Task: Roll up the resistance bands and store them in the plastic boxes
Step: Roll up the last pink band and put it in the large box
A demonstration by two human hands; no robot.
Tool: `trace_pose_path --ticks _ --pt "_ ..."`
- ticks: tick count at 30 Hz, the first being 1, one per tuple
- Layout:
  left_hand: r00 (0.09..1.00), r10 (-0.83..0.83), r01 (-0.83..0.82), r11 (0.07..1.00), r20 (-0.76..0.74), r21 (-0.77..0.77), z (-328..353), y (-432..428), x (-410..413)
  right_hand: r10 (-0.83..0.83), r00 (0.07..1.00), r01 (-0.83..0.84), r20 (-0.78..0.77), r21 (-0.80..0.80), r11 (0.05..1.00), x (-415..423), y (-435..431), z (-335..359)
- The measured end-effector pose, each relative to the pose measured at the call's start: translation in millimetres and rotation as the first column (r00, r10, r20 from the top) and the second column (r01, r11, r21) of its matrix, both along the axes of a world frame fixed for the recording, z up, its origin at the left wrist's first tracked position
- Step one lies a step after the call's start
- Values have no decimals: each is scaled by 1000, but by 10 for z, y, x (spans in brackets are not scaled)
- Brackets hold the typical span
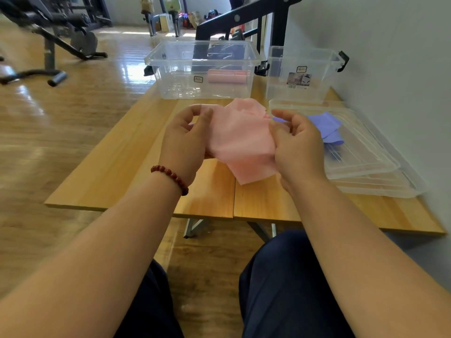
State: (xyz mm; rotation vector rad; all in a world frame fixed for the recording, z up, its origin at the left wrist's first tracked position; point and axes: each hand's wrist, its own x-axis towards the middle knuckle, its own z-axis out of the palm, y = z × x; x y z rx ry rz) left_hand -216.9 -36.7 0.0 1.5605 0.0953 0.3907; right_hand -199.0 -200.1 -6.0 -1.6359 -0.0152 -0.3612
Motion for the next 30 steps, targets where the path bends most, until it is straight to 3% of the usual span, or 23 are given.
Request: trace_pose_path --ticks 4,7,10,12,14,17,20,22,24,27,30 --pt "967 -252 254 962 -27 106 -1 106 -15 -30 998 30 49 9 1000 77 -48 136" --pt "980 -199 199 969 -15 149 27 97 -40 -75 996 70 45 100 993 125 -89 218" --pt "993 -118 118 992 -5 45 81 27 -40 77 996 -66 -35 246 967 107 -85 178" --pt "992 -115 115 993 -43 3 101 -4 -31 99 992 -83 -73 189 979 86 -70 124" --pt "989 -138 141 988 -62 55 80 11 -15 20 999 -18 -25 80 997 85 -85 90" --pt "960 -268 275 956 -84 99 21 51 -40 -52 998 49 27 80 996 80 -112 127" --pt "956 -282 274 957 -77 -97 -8 53 -41 15 997 -4 -79 136 991 101 -123 116" --pt "969 -243 234 960 -36 -156 8 48 -35 107 981 -96 -164 75 993 57 -76 69" --pt "976 -218 210 960 -27 -185 25 64 -22 117 983 -114 -145 29 993 45 -57 20" --pt "955 -293 271 928 -51 -258 35 117 -32 64 991 -48 -117 135 990 68 -45 65" --pt "927 -358 344 930 -110 -131 23 140 -69 5 998 4 -66 123 992 129 -56 158"
